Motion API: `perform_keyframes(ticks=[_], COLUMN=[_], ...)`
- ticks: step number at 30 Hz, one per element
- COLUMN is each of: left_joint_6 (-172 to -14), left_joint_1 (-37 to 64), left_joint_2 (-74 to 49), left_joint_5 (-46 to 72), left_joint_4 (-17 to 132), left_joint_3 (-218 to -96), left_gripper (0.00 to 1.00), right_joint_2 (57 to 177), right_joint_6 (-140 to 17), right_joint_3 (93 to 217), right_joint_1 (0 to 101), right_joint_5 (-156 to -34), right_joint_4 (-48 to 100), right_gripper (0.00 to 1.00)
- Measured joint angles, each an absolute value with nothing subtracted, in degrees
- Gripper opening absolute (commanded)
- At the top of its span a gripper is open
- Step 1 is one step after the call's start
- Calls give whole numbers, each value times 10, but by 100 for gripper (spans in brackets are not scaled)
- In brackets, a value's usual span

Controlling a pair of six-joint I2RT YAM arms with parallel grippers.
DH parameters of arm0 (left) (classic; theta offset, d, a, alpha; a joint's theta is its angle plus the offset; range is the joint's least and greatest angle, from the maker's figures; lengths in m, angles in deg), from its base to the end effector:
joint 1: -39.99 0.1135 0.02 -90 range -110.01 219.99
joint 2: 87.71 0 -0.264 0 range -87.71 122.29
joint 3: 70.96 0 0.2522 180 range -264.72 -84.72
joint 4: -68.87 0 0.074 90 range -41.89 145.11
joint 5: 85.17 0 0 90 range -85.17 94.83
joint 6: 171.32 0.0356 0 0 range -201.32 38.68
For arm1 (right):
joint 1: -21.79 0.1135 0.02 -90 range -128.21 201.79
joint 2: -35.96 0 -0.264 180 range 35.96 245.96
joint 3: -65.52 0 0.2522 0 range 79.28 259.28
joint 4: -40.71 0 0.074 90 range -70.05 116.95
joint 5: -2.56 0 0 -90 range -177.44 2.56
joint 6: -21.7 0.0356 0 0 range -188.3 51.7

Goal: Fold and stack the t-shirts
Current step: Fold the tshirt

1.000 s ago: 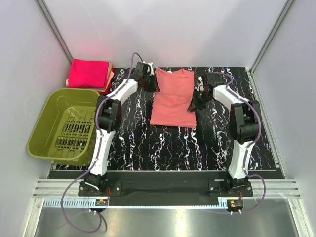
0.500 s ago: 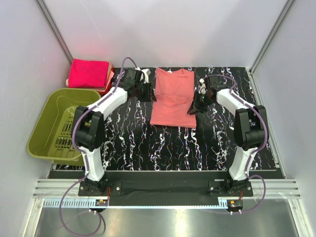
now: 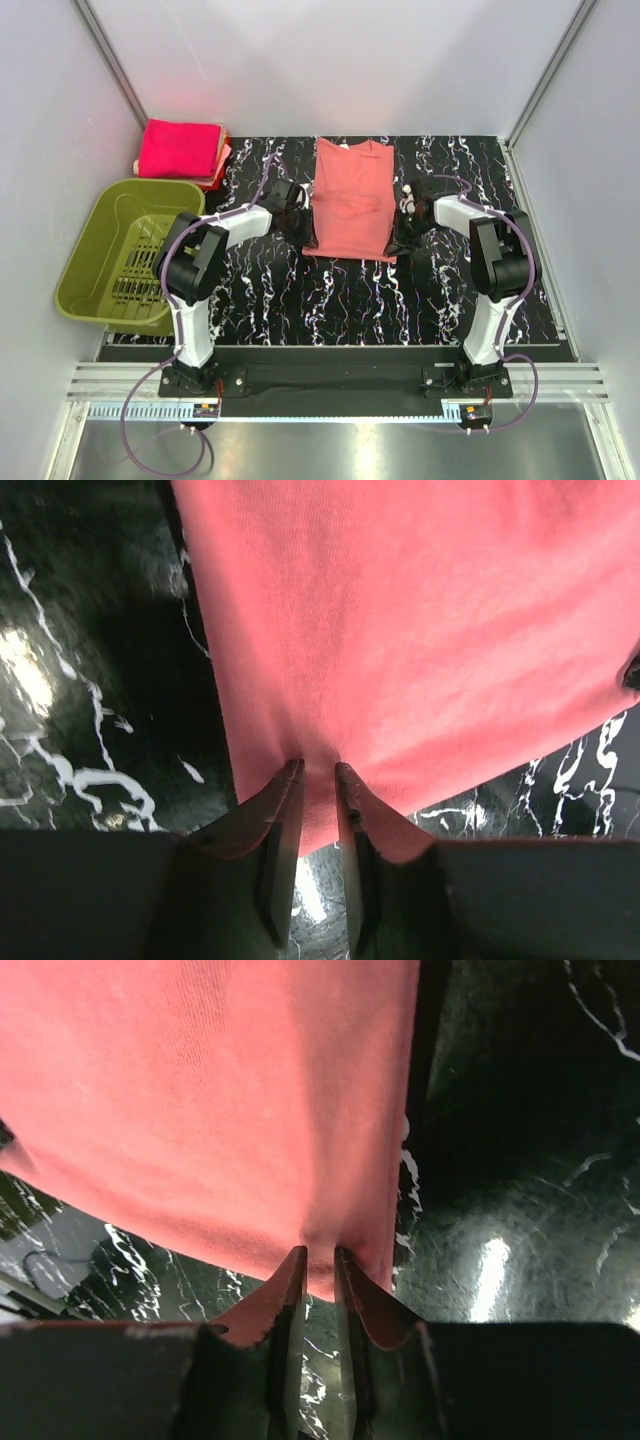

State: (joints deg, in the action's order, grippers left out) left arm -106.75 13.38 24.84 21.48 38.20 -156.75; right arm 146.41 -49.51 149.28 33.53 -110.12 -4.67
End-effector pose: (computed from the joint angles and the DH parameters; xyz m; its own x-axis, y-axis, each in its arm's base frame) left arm 0.3572 -0.1904 0.1527 -0.9240 0.0027 -0.3825 0.1886 0.8733 -0.4492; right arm 0.3599 0.0888 0.1459 -0.9798 0.0999 -0.1733 0.0123 0.8947 0.4465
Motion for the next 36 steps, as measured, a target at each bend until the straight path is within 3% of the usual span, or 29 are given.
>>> perform_keyframes(ticks=[4,9,15,26,36], left_joint_6=[-1076,-1080,-1095,-1162,-1178], left_joint_1=[124,120,136,164,167], left_joint_2=[217,159,105,118,130], left_joint_5=[210,208,208,238,243], left_joint_4=[379,345,365,441,476], left_joint_3=[-1541,-1529,-1480,-1388,-1384], left_gripper=[40,48,49,52,42], right_joint_2=[1438,1360,1294,1315,1342], right_joint_6=[-492,-460,-393,-317,-278], right_joint_3=[1476,1445,1390,1333,1308], right_joint_1=[337,337,337,337,337], right_joint_5=[-1093,-1084,-1070,-1054,-1066], right_joint_4=[-45,-47,-27,34,116], right_gripper=[29,39,45,48,46])
